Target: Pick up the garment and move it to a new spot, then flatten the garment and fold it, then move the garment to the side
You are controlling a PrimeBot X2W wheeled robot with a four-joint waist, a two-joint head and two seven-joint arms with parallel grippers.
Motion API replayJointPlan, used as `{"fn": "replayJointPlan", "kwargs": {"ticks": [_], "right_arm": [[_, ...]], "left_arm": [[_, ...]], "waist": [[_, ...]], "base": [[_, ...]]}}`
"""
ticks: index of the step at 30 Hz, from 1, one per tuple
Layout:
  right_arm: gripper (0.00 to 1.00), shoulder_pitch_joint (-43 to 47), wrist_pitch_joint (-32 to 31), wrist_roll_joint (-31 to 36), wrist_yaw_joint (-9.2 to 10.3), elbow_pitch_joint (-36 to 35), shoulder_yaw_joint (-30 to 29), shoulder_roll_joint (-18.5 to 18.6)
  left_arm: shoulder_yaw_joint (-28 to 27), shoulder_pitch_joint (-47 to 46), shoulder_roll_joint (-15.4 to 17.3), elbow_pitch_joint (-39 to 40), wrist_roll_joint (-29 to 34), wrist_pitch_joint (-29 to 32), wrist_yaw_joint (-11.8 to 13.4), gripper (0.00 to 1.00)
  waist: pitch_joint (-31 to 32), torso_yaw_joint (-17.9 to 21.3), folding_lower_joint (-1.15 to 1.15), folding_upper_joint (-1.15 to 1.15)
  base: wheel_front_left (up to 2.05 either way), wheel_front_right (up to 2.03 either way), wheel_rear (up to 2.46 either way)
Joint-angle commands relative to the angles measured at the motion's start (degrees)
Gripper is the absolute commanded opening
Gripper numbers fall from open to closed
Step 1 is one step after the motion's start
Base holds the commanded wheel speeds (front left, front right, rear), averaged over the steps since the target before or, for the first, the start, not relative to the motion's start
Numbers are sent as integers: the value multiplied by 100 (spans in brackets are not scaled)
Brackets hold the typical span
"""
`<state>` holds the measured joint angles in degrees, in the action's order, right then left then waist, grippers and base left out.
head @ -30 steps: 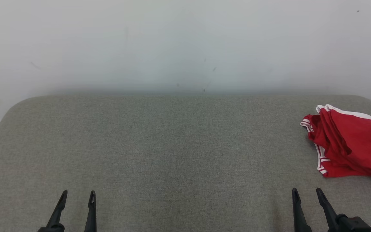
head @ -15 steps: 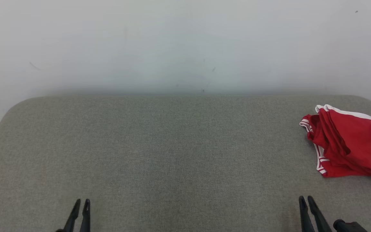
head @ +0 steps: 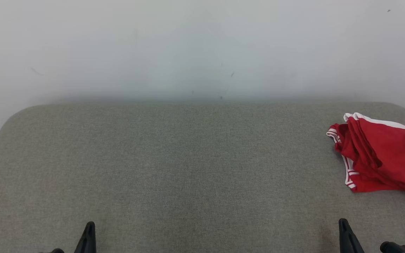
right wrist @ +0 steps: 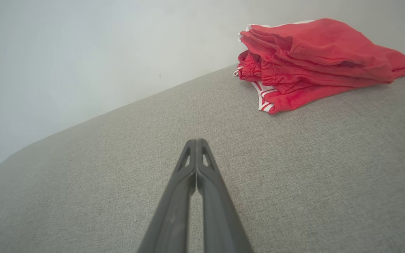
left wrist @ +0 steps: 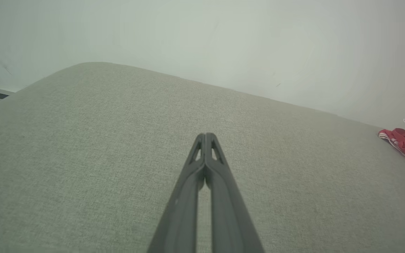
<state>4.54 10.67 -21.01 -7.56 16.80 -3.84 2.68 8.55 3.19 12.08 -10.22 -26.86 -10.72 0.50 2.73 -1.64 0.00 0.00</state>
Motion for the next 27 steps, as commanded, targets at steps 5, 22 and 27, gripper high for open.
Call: {"fn": "replayJointPlan", "kwargs": {"ticks": [5,22,27], "right_arm": [[0,-196,-142,-601,2,-154,-88,15],[0,-328,-569,-2140,4,-269,-274,18],[0,-381,-702,-2613,4,-299,-335,19]], "left_arm": [[-111,-235,-50,17,-563,114,-67,0],[-291,-473,-253,-129,-1983,431,-241,0],[-343,-556,-320,-177,-2425,528,-296,0]], "waist": [[-13,7,0,0],[-59,32,0,0],[-75,41,0,0]], "base": [[0,0,0],[0,0,0],[0,0,0]]}}
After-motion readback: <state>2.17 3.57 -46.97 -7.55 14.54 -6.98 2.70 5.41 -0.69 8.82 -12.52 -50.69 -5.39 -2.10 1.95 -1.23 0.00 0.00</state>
